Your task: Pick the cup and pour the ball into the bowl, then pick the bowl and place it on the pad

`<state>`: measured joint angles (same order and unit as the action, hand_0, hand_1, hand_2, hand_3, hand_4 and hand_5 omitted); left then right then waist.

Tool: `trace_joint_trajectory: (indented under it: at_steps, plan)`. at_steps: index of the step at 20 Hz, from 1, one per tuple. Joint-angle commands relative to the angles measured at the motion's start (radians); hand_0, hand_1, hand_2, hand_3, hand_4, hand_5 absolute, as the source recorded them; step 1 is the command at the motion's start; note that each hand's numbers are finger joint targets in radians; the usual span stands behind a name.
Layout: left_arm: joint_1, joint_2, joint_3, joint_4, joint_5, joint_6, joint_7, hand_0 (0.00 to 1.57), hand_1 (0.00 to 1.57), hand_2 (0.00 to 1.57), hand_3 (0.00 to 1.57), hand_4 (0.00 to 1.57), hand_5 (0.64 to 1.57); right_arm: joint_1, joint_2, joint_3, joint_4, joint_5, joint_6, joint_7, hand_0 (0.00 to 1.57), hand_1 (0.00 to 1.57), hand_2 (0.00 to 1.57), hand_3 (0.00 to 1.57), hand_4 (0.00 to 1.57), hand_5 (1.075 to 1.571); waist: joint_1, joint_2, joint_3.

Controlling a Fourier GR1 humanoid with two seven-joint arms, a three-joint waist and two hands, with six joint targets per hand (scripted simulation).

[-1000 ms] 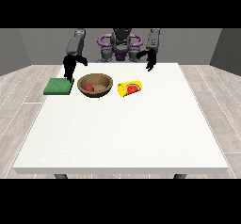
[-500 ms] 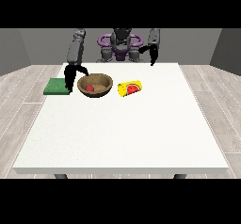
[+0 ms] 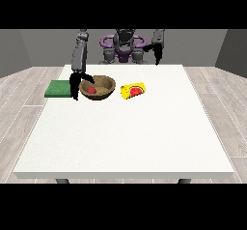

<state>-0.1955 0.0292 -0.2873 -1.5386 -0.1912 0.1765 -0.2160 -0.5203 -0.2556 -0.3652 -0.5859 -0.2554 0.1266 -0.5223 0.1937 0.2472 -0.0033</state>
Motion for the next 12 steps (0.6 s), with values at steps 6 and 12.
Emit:
trace_joint_trajectory:
  at_steps: [6, 12]
  plan:
    - [0.001, 0.023, 0.030, -0.033, 0.007, -0.041, 0.015, 0.00, 0.00, 0.00, 0.00, 0.95, 1.424, -0.050, 0.099, -0.032, 0.094, -0.057, -0.041, -0.028, 0.00, 0.00, 0.00, 0.00, 0.58, 1.541, 0.006, 0.021, 0.0041]
    - [-0.012, 0.040, 0.037, -0.115, 0.019, -0.056, 0.018, 0.00, 0.00, 0.00, 0.00, 0.96, 1.408, 0.008, 0.029, -0.107, 0.130, -0.104, -0.077, -0.008, 1.57, 1.57, 1.57, 1.46, 0.97, 1.478, 0.037, 0.107, 0.0047]
